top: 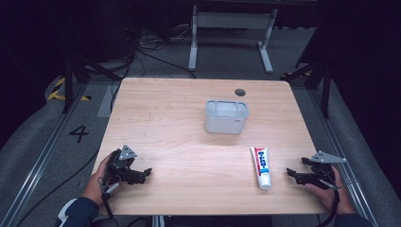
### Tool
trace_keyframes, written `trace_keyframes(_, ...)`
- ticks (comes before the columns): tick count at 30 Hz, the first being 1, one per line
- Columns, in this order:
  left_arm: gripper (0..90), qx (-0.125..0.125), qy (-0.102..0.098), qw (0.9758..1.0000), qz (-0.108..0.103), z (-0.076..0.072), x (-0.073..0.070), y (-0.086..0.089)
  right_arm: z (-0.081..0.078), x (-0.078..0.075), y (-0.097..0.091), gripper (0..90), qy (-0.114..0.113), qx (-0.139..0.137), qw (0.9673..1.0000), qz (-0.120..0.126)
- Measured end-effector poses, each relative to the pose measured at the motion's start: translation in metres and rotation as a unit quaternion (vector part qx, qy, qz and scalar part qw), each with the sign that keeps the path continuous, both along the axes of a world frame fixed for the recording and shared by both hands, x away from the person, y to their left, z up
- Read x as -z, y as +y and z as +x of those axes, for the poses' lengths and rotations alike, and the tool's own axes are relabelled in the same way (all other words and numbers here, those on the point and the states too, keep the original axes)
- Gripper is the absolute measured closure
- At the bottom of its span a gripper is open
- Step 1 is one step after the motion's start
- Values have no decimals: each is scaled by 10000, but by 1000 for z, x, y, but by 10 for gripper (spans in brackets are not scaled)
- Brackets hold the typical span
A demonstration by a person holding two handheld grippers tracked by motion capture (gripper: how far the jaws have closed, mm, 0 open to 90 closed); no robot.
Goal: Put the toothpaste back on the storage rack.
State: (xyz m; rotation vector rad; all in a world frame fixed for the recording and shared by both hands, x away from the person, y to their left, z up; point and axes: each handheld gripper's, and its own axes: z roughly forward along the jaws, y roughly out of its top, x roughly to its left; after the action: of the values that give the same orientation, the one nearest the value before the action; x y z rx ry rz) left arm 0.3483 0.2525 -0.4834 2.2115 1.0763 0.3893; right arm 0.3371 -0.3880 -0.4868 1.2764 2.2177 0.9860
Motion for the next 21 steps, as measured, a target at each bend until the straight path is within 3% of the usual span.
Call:
trace_keyframes(2,1,148,-114,9998,116,3,-1,2,0,0,0,166,5,-2,10000,4)
trace_keyframes(4,0,155,-22,9999,16,3,0,1,0,0,0,167,6,0,10000,7)
trace_keyframes(5,0,228,-70,9997,81,4,-1,2,0,0,0,167,7,2,10000,7)
trace_keyframes(12,0,247,-3,9997,16,4,0,3,2,-1,0,162,35,-46,10000,-31)
trace_keyframes(20,2,233,-12,9997,41,3,0,3,8,-9,5,174,404,36,9988,-281)
trace_keyframes(21,2,317,-45,9995,36,4,0,4,8,-10,5,186,435,43,9986,-299)
